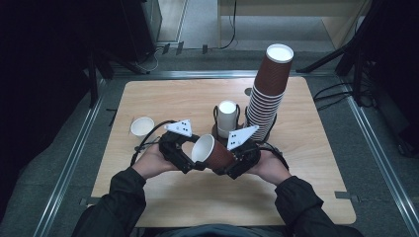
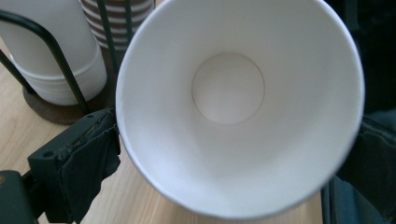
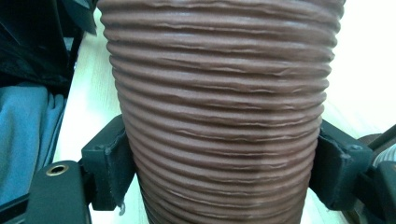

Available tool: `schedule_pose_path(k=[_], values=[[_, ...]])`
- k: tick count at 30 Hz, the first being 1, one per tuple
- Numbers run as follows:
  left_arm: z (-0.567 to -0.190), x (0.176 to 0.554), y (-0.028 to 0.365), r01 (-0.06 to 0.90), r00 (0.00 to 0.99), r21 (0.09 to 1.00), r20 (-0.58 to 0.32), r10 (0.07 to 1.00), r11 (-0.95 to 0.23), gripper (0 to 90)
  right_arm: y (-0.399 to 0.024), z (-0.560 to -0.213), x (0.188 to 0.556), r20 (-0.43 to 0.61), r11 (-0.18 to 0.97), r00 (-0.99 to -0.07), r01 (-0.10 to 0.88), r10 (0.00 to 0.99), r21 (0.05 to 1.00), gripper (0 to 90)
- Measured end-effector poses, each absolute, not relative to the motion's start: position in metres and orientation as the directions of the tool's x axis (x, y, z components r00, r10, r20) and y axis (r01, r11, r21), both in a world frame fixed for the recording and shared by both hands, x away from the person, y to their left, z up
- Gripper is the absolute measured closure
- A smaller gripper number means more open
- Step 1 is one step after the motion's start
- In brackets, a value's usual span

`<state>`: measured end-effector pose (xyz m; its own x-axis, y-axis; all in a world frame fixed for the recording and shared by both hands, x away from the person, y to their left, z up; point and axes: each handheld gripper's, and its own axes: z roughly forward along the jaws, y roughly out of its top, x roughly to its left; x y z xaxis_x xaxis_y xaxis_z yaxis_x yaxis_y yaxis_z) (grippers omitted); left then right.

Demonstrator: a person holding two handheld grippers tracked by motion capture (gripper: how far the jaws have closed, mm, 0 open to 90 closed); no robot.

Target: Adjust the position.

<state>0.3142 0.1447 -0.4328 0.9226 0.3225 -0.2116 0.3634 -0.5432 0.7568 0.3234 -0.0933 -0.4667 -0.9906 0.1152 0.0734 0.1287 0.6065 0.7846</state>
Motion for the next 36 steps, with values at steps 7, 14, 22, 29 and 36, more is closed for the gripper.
schedule_pose_path(k=[7, 14, 22, 29, 36], values=[[-0.434, 0.311, 0.136, 0.357, 0.921, 0.779, -0.201, 0.333, -0.516, 0.0, -0.093, -0.466, 0.324, 0.081, 0.589, -0.990, 0.133, 0.114, 0.797, 20.3], [-0.435, 0.311, 0.131, 0.361, 0.917, 0.790, -0.205, 0.343, -0.495, 0.0, -0.091, -0.468, 0.324, 0.086, 0.579, -0.992, 0.126, 0.097, 0.806, 20.3], [-0.431, 0.308, 0.131, 0.343, 0.918, 0.807, -0.180, 0.353, -0.481, 5.9, -0.090, -0.467, 0.323, 0.082, 0.574, -0.992, 0.121, 0.094, 0.810, 20.4], [-0.430, 0.310, 0.133, 0.363, 0.915, 0.798, -0.207, 0.347, -0.480, 7.7, -0.090, -0.467, 0.323, 0.088, 0.572, -0.992, 0.125, 0.093, 0.811, 19.9], [-0.427, 0.313, 0.139, 0.376, 0.908, 0.793, -0.212, 0.363, -0.479, 8.0, -0.088, -0.468, 0.325, 0.101, 0.591, -0.988, 0.152, 0.118, 0.792, 13.5]])
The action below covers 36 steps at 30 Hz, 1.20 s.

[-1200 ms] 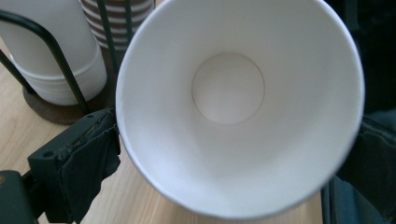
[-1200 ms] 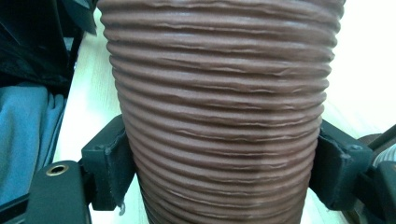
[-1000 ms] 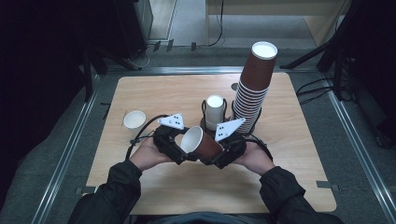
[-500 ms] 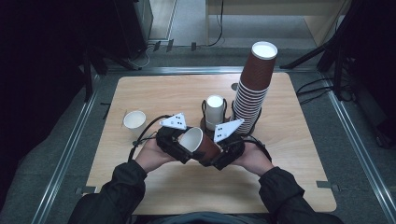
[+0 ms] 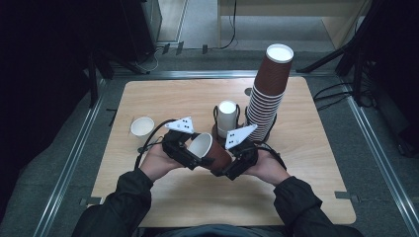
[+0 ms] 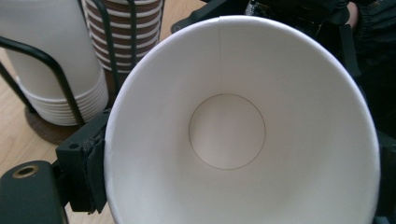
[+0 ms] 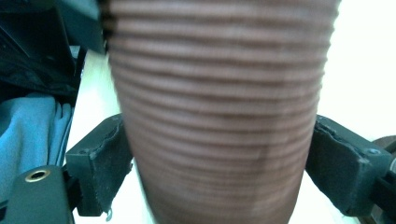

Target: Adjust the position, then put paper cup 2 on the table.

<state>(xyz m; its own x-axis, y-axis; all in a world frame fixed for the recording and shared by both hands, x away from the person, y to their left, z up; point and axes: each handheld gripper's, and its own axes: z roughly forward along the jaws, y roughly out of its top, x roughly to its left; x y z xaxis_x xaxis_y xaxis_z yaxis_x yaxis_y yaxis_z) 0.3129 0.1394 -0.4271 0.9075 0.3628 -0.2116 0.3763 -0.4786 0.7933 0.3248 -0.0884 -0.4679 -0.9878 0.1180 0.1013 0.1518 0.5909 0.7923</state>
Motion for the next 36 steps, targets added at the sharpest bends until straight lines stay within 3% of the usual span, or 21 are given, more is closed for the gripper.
schedule_pose_path(k=[10, 14, 20, 27, 36], values=[[-0.424, 0.314, 0.152, 0.368, 0.902, 0.776, -0.164, 0.400, -0.512, 7.9, -0.101, -0.465, 0.321, 0.074, 0.611, -0.983, 0.161, 0.165, 0.775, 13.5], [-0.425, 0.314, 0.154, 0.361, 0.902, 0.755, -0.133, 0.411, -0.547, 7.9, -0.107, -0.463, 0.319, 0.155, 0.589, -0.969, 0.240, 0.193, 0.772, 13.6], [-0.426, 0.315, 0.157, 0.360, 0.901, 0.727, -0.108, 0.420, -0.585, 7.9, -0.115, -0.461, 0.316, 0.142, 0.578, -0.953, 0.278, 0.269, 0.767, 13.6], [-0.427, 0.316, 0.164, 0.373, 0.900, 0.701, -0.114, 0.421, -0.608, 7.8, -0.123, -0.464, 0.316, 0.127, 0.578, -0.925, 0.327, 0.359, 0.748, 13.6], [-0.429, 0.314, 0.182, 0.390, 0.896, 0.655, -0.109, 0.430, -0.647, 7.8, -0.133, -0.465, 0.317, 0.120, 0.577, -0.908, 0.352, 0.401, 0.737, 13.7]])
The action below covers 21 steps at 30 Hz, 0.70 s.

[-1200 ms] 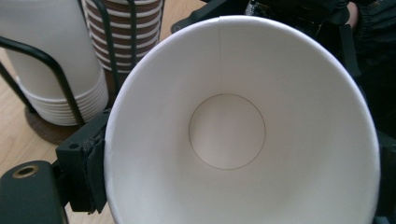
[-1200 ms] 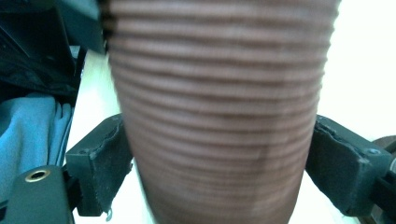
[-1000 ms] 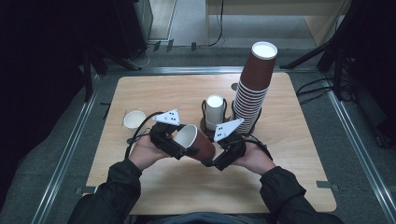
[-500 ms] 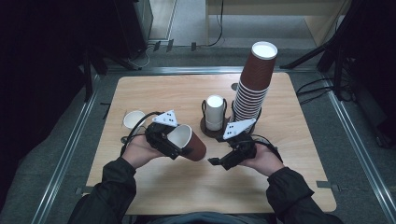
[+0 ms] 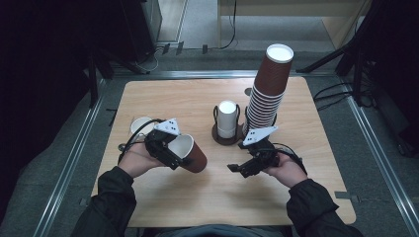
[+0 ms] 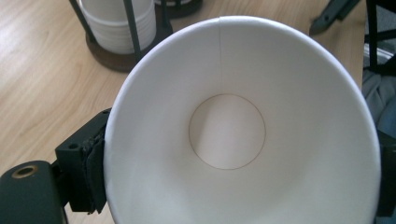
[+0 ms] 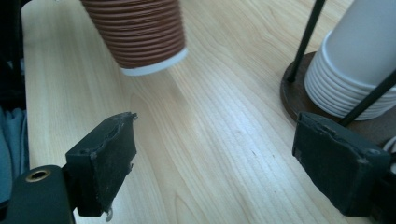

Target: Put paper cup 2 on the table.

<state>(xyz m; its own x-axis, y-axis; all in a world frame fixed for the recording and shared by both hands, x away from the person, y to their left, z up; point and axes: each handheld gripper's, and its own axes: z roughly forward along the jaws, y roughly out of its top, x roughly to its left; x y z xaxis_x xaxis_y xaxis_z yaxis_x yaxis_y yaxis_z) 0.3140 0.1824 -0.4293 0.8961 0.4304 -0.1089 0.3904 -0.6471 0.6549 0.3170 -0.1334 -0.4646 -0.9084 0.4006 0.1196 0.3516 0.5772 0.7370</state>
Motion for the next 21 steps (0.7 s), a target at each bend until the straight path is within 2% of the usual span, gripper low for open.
schedule_pose_path(k=[6, 21], values=[[-0.427, 0.309, 0.196, 0.386, 0.894, 0.645, -0.088, 0.439, -0.659, 7.6, -0.134, -0.465, 0.321, 0.113, 0.577, -0.906, 0.351, 0.407, 0.737, 13.9], [-0.434, 0.311, 0.230, 0.456, 0.855, 0.587, -0.081, 0.512, -0.669, 7.6, -0.136, -0.469, 0.330, 0.106, 0.585, -0.894, 0.370, 0.434, 0.721, 14.2]])
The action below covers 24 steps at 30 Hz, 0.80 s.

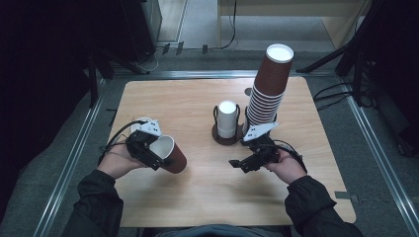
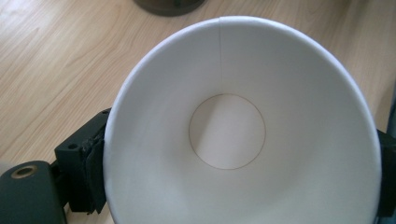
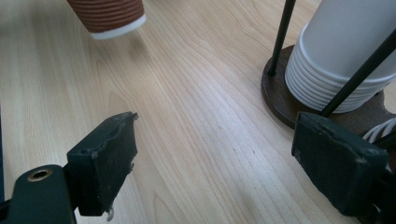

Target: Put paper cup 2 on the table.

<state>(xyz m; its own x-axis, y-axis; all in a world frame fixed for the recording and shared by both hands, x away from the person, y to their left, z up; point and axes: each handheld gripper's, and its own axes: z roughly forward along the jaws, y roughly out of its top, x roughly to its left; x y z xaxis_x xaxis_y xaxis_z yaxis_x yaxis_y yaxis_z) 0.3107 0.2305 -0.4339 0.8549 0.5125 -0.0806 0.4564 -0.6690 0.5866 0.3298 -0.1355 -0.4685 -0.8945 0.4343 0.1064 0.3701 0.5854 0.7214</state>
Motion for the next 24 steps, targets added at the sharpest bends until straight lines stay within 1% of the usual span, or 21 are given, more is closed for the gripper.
schedule_pose_path(k=[6, 16, 18, 24], values=[[-0.435, 0.309, 0.245, 0.466, 0.852, 0.582, -0.091, 0.516, -0.666, 7.5, -0.136, -0.470, 0.332, 0.109, 0.590, -0.892, 0.378, 0.439, 0.713, 14.2], [-0.441, 0.312, 0.265, 0.524, 0.803, 0.530, -0.047, 0.594, -0.667, 7.1, -0.136, -0.473, 0.334, 0.106, 0.595, -0.890, 0.381, 0.444, 0.707, 14.3], [-0.442, 0.314, 0.269, 0.536, 0.797, 0.521, -0.055, 0.601, -0.664, 7.0, -0.136, -0.473, 0.335, 0.108, 0.593, -0.885, 0.389, 0.452, 0.706, 14.3], [-0.445, 0.315, 0.280, 0.558, 0.779, 0.494, -0.036, 0.625, -0.667, 6.8, -0.136, -0.474, 0.335, 0.112, 0.591, -0.878, 0.402, 0.465, 0.700, 14.4]])
